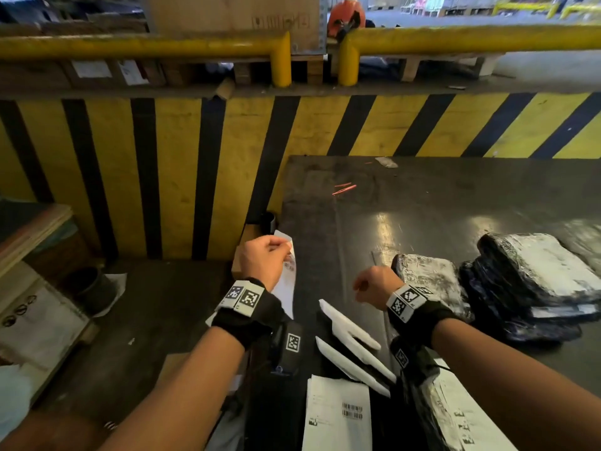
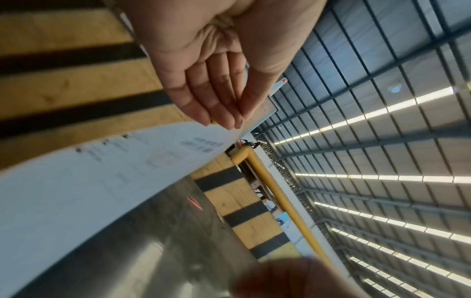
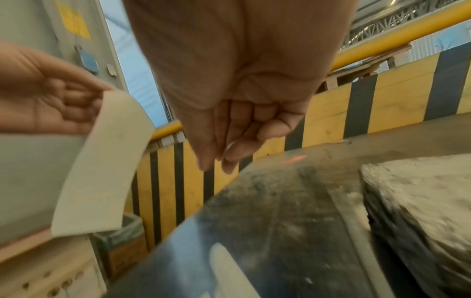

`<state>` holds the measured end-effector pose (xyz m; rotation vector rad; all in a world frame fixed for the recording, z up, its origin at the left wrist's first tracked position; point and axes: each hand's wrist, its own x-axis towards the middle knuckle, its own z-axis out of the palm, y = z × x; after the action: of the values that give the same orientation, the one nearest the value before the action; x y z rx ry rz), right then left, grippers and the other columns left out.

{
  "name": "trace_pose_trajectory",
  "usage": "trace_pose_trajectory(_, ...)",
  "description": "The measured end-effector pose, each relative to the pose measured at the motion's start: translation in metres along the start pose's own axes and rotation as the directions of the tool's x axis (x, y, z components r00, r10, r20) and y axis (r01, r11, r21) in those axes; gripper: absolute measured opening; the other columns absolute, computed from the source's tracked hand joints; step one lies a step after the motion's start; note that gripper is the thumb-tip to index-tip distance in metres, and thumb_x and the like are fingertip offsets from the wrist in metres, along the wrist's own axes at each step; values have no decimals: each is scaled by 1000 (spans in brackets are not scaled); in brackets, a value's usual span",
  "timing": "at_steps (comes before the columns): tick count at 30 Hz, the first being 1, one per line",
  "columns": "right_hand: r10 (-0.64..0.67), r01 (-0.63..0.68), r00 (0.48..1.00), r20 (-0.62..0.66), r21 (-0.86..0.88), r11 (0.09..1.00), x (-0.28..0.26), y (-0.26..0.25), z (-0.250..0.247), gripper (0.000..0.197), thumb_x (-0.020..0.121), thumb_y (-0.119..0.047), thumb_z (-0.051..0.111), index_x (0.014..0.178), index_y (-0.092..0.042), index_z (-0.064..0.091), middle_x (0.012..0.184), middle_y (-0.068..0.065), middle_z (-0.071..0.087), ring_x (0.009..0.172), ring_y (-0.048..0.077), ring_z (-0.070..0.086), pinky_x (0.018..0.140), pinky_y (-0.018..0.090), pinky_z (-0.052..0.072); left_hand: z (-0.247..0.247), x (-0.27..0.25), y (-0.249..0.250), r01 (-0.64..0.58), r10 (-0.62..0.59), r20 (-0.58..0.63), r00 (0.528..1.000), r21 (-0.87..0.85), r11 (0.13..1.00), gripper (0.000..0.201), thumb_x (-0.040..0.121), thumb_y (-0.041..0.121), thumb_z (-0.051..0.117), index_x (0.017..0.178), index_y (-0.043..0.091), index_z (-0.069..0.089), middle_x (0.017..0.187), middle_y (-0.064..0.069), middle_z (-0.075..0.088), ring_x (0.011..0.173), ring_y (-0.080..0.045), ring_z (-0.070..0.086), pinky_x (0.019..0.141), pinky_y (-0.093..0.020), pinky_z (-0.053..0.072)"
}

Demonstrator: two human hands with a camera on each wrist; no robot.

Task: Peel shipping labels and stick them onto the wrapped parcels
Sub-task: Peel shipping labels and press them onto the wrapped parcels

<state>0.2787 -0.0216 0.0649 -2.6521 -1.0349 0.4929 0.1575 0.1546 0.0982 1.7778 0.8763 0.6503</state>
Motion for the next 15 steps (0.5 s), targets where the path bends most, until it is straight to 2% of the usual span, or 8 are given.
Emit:
trace_pose_trajectory(2, -46, 57, 989, -139, 82, 995, -7, -4, -13, 20, 82, -25, 66, 95, -13, 73, 93, 6, 73, 84, 17, 65, 73, 19, 46, 12, -6, 10, 27, -22, 47, 999, -96, 995, 10, 84, 9, 64, 91, 5, 71, 76, -4, 68, 76, -20, 68, 77, -33, 57)
trace_pose_trajectory(4, -87, 135, 955, -283, 157, 978, -19, -11, -28, 20, 82, -34, 67, 89, -16, 73, 82, 0, 72, 71, 9, 59, 59, 11, 39, 27, -12, 22, 65, -51, 90, 995, -164, 984, 9, 84, 7, 63, 88, 4, 71, 69, 0, 65, 67, -14, 64, 72, -29, 55)
trace_pose_trajectory(6, -114, 189, 917, -381, 164, 968, -33, -16, -41, 22, 80, -39, 68, 85, -18, 72, 76, -6, 68, 66, 5, 57, 57, 6, 38, 45, -17, 36, 89, -59, 127, 990, -246, 965, 6, 83, 7, 64, 80, 8, 70, 67, -2, 65, 64, -15, 63, 74, -33, 56)
trace_pose_trajectory(8, -96, 173, 898, -429, 146, 974, -43, -15, -50, 25, 78, -43, 68, 85, -19, 70, 79, -6, 69, 69, 8, 59, 63, 17, 48, 62, -23, 51, 98, -53, 152, 987, -306, 947, 7, 83, 8, 65, 77, 10, 68, 67, -4, 66, 64, -16, 63, 76, -36, 56)
trace_pose_trajectory(10, -46, 120, 884, -465, 131, 984, -50, -7, -59, 25, 79, -43, 67, 87, -20, 68, 83, -4, 70, 75, 13, 63, 69, 29, 52, 78, -29, 66, 95, -35, 177, 984, -348, 933, 5, 83, 7, 65, 79, 9, 69, 68, -3, 66, 64, -15, 63, 76, -34, 56)
trace_pose_trajectory(13, 6, 77, 855, -519, 140, 987, -60, 16, -73, 21, 83, -37, 64, 87, -17, 70, 86, 2, 72, 79, 18, 65, 73, 32, 53, 103, -38, 83, 86, -7, 213, 977, -367, 926, 11, 81, 9, 67, 73, 16, 70, 70, -4, 68, 69, -19, 66, 77, -34, 57)
trace_pose_trajectory(15, 20, 68, 837, -547, 141, 988, -69, 34, -79, 21, 84, -36, 63, 86, -17, 71, 84, 3, 73, 79, 19, 66, 74, 35, 54, 122, -47, 91, 90, 4, 242, 970, -377, 922, 19, 81, 9, 67, 67, 21, 68, 69, -4, 69, 67, -18, 66, 74, -33, 57)
